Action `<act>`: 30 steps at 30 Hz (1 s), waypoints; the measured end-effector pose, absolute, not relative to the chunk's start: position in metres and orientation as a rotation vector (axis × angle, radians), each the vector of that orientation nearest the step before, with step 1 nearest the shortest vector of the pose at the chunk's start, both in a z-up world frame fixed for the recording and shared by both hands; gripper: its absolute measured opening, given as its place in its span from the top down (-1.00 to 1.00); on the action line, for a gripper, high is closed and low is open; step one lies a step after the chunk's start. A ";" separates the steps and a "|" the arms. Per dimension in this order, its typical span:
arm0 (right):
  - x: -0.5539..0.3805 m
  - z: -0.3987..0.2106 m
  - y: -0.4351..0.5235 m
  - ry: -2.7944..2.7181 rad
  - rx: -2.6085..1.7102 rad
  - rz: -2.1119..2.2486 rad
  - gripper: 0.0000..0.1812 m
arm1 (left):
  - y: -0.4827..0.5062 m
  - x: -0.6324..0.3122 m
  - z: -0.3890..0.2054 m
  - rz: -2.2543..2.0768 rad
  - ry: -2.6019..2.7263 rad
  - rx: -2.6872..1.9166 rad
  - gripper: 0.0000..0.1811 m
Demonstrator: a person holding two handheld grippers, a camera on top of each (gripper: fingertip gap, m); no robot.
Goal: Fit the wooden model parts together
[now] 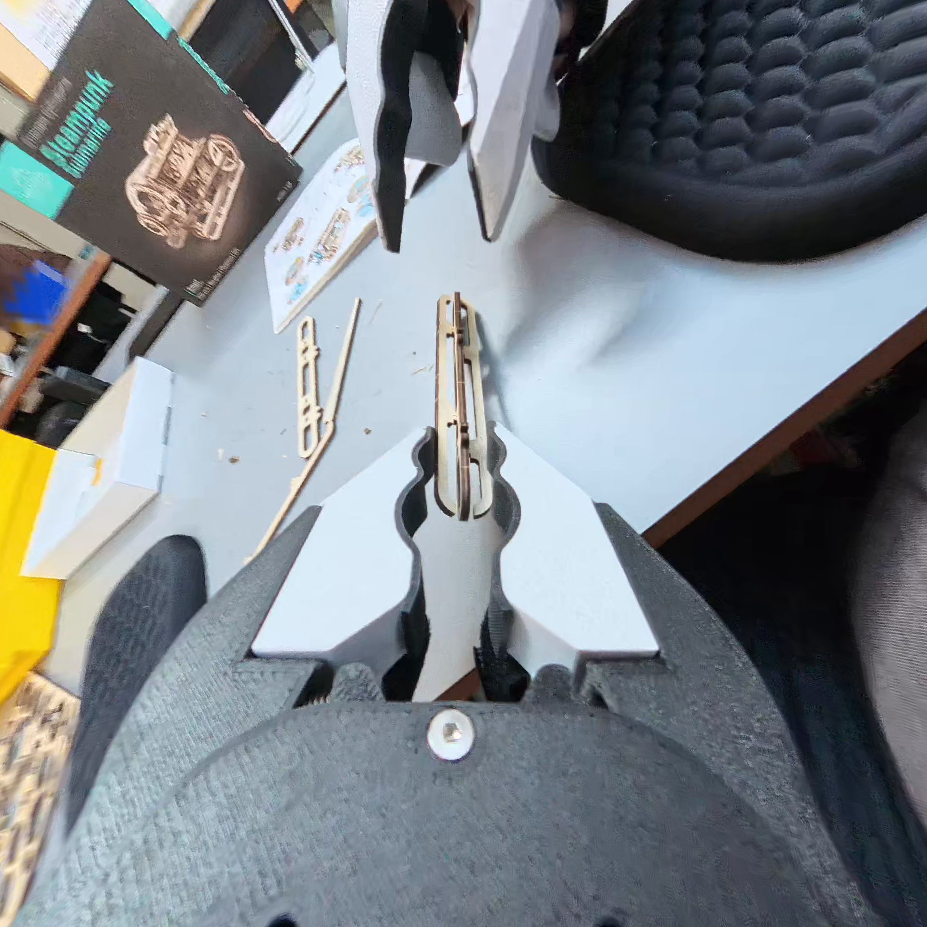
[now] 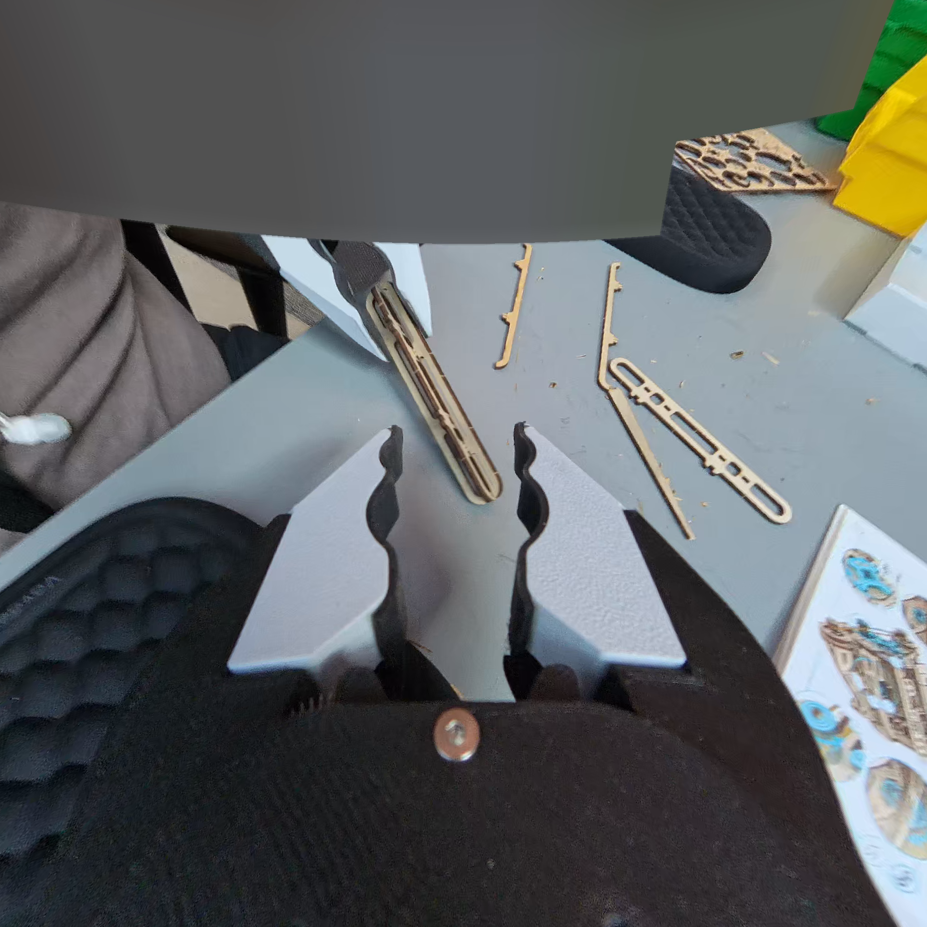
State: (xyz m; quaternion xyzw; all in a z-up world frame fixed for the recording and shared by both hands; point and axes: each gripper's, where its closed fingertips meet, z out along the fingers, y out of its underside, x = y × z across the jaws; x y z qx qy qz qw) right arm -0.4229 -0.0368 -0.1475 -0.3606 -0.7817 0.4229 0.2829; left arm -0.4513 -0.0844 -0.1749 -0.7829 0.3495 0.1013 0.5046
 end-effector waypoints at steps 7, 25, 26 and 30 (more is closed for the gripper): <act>-0.437 -0.148 -0.006 -1.893 -1.662 1.345 0.53 | -0.072 -0.464 -0.162 0.716 1.008 -1.696 0.80; -0.442 -0.061 -0.010 -1.339 -1.473 2.327 0.70 | -0.048 -0.451 -0.080 1.068 1.001 -1.203 0.81; -0.442 -0.063 -0.008 -1.345 -1.479 2.301 0.75 | -0.048 -0.450 -0.080 1.070 1.001 -1.196 0.81; -0.439 -0.062 -0.011 -1.347 -1.460 2.358 0.86 | -0.048 -0.446 -0.077 1.073 1.003 -1.166 0.80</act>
